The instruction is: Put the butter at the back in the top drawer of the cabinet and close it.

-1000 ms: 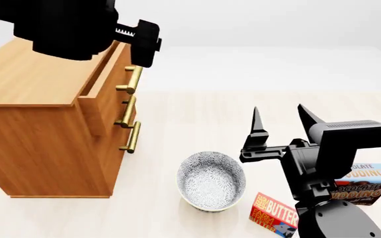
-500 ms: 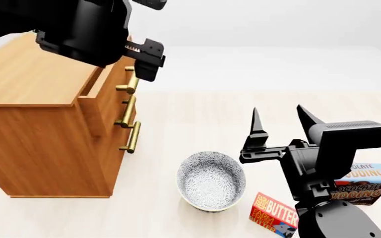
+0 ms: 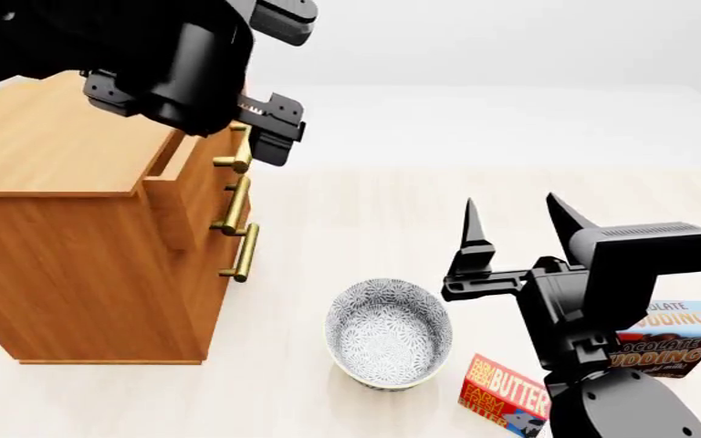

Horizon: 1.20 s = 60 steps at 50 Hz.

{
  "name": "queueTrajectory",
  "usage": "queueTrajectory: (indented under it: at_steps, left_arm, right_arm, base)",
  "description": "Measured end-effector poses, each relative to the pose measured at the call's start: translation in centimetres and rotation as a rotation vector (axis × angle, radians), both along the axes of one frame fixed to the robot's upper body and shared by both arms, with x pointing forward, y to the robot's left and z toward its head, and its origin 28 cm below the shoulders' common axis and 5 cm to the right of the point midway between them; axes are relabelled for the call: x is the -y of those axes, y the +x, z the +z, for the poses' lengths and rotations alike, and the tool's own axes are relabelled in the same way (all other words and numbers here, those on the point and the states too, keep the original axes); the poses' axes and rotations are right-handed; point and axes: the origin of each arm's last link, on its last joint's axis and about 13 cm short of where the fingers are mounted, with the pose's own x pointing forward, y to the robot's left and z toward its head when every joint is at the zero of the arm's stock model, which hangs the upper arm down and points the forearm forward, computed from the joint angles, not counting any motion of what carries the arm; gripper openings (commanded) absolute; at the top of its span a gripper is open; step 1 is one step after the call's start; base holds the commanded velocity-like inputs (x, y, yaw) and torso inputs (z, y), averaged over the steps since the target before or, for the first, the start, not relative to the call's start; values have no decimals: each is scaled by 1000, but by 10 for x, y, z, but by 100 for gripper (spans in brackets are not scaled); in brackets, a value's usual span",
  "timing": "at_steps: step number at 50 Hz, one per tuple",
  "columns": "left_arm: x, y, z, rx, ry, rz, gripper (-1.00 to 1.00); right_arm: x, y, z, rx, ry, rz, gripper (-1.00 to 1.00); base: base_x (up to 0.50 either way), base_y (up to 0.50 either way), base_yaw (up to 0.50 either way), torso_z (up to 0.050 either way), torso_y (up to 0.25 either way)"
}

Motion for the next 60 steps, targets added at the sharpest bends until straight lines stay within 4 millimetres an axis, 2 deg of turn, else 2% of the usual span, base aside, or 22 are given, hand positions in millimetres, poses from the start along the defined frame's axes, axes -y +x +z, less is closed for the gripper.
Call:
queueTrajectory:
  at_steps: [13, 38, 60]
  left_arm:
    - [1, 8, -3, -43, 2, 6, 100]
    - [2, 29, 3, -134, 1, 17, 100]
    - [3, 33, 1, -173, -5, 20, 100]
  right_arm:
    - [1, 0, 0, -1, 3, 1, 100]
    - [3, 0, -2, -4, 9, 2, 100]
    - [4, -1, -2, -6, 15, 0, 100]
  base:
    - [0, 0, 0, 0, 0]
    - [0, 0, 0, 0, 0]
    - [0, 0, 0, 0, 0]
